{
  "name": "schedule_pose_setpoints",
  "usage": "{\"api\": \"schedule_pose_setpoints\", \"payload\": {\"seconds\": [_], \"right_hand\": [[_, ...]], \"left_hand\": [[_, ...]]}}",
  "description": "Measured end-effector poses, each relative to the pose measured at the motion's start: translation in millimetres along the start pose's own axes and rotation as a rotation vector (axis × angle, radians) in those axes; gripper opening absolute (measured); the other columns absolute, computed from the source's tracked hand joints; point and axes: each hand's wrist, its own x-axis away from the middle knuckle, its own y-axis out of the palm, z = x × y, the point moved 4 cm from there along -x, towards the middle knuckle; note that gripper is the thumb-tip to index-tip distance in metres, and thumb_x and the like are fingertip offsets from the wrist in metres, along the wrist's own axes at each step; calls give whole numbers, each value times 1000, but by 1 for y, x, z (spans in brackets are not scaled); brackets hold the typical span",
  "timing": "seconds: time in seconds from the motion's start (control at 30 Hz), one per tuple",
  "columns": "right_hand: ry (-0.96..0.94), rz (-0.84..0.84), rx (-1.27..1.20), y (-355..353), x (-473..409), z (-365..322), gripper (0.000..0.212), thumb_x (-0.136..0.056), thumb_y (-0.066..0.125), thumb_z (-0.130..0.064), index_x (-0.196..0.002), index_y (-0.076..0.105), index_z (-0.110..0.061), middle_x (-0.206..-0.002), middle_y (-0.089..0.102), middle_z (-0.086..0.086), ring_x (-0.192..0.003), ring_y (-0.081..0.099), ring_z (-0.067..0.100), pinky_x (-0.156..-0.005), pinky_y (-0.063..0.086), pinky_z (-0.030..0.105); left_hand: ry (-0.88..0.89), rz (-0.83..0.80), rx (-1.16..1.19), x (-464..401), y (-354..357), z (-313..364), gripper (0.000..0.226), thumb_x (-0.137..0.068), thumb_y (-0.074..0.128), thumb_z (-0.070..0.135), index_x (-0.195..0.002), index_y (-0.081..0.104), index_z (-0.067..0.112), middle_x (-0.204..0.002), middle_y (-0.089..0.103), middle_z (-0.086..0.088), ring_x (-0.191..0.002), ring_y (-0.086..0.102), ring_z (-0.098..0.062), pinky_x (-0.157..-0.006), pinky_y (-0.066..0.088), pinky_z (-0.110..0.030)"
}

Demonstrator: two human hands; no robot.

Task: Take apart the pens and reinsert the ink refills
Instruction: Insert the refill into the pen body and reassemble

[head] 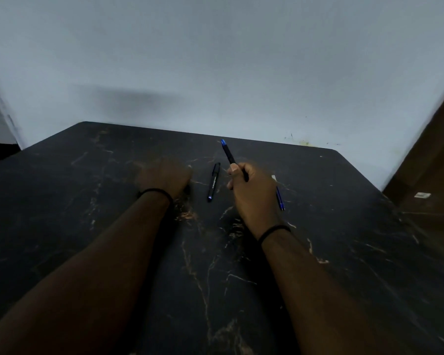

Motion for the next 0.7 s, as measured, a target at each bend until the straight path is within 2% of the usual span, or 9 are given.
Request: {"api": "schedule_pose_setpoints", "payload": {"seconds": [0.13, 0.23, 0.3, 0.33, 0.43, 0.5, 0.57, 0.63, 0.7], "right_hand": [[3, -22, 23, 1, -1, 1, 27, -102, 48, -40, -86, 66, -26, -75, 69, -2, -73, 64, 11, -65, 48, 27], [10, -31, 26, 1, 0, 2, 28, -101, 48, -40, -85, 65, -26, -76, 69, -2, -73, 64, 12, -66, 49, 29], [7, -24, 31, 1, 0, 2, 26, -101, 50, -40, -85, 65, -27, -76, 69, -3, -72, 63, 10, -62, 45, 28], [5, -22, 38, 1, 0, 2, 24, -100, 51, -40, -86, 65, -28, -76, 69, -4, -72, 63, 8, -61, 42, 26], [6, -24, 11, 0, 0, 3, 15, -98, 57, -37, -99, 69, -28, -84, 71, -6, -80, 65, 8, -68, 48, 26], [4, -14, -34, 0, -2, 3, 16, -96, 63, -31, -109, 70, -25, -96, 73, -6, -90, 67, 10, -82, 53, 29], [-13, -4, -40, 0, -3, 3, 16, -93, 66, -27, -109, 70, -25, -102, 73, -7, -96, 67, 9, -87, 53, 29], [-41, 8, -13, -1, -4, 4, 13, -92, 67, -27, -104, 71, -27, -100, 73, -11, -94, 66, 8, -85, 53, 29], [-82, 21, 36, -3, -6, 5, 11, -91, 67, -28, -101, 72, -31, -93, 69, -16, -89, 65, 6, -80, 52, 27]], "left_hand": [[44, -41, -80, 1, -3, 1, 33, -89, 52, 35, -111, 67, 16, -125, 63, -13, -111, 59, -34, -95, 48, -42], [88, 20, -42, 4, -6, 9, 26, -93, 52, 29, -91, 69, 9, -103, 68, -16, -99, 64, -35, -83, 50, -37], [66, 59, 274, 5, -9, 12, 37, -98, 50, 32, -71, 61, 9, -73, 61, -10, -78, 65, -29, -64, 46, -28], [48, 73, 485, 5, -9, 13, 39, -100, 49, 30, -68, 59, 9, -66, 58, -7, -65, 63, -22, -54, 44, -23], [-10, 57, 956, 6, -10, 18, 31, -104, 42, 21, -96, 63, 1, -78, 63, -12, -52, 53, -11, -37, 38, -11], [-21, 28, 1016, 6, -8, 19, 28, -105, 39, 21, -110, 61, 4, -78, 59, -7, -54, 49, -9, -35, 36, -10], [19, 29, 1011, 3, -7, 20, 28, -105, 39, 20, -112, 62, 8, -78, 56, 0, -61, 47, -7, -44, 39, -12], [106, 65, 924, 1, -8, 22, 25, -104, 40, 17, -105, 64, 11, -89, 61, -1, -71, 51, -6, -59, 41, -19], [191, 85, 792, -1, -6, 23, 23, -104, 40, 17, -98, 61, 11, -98, 65, -8, -80, 59, -17, -70, 48, -30]]}}
